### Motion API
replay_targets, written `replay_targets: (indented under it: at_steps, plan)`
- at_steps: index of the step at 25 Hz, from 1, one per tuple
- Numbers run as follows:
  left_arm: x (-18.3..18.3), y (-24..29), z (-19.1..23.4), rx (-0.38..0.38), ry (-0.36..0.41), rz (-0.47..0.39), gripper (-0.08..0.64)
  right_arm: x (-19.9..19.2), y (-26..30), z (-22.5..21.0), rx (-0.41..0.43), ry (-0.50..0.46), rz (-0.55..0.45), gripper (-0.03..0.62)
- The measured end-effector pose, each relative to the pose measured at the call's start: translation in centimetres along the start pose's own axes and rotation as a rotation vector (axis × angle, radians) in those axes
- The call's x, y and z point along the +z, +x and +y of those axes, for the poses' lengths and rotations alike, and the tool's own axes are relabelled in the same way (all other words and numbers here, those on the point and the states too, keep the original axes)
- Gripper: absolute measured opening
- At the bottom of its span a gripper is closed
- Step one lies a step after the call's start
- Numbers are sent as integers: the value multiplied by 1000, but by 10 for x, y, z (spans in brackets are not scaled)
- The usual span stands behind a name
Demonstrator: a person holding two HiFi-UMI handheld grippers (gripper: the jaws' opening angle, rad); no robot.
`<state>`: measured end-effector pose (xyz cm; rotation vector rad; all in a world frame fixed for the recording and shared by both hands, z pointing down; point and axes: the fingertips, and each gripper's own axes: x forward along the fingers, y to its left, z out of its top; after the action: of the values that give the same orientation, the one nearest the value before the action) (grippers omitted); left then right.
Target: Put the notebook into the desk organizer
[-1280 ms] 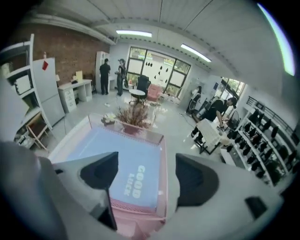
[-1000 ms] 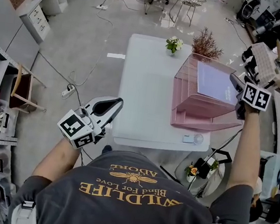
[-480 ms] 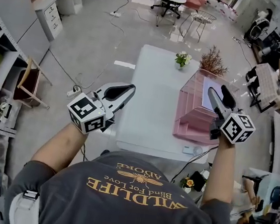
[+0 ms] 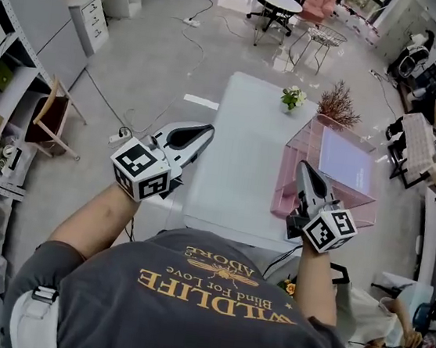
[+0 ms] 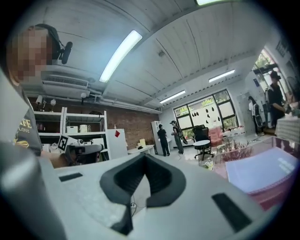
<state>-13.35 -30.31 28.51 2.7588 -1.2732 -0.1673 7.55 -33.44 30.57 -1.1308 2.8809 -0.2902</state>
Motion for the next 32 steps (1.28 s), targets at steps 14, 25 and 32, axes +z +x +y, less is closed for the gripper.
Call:
replay_targets:
  at_steps: [14,25,32]
  plan:
    - [-24,-19,1,51,-48,-1,2,-9,-11,-8,-33,-60,6,0]
    - [-22,-19,0,48,-53,-8,2,-6,-15,-11,-48,-66,1,0]
    - [-23,-19,-1,45,-52,-7,2,-4,-13,-10,-51,-87,14,-2]
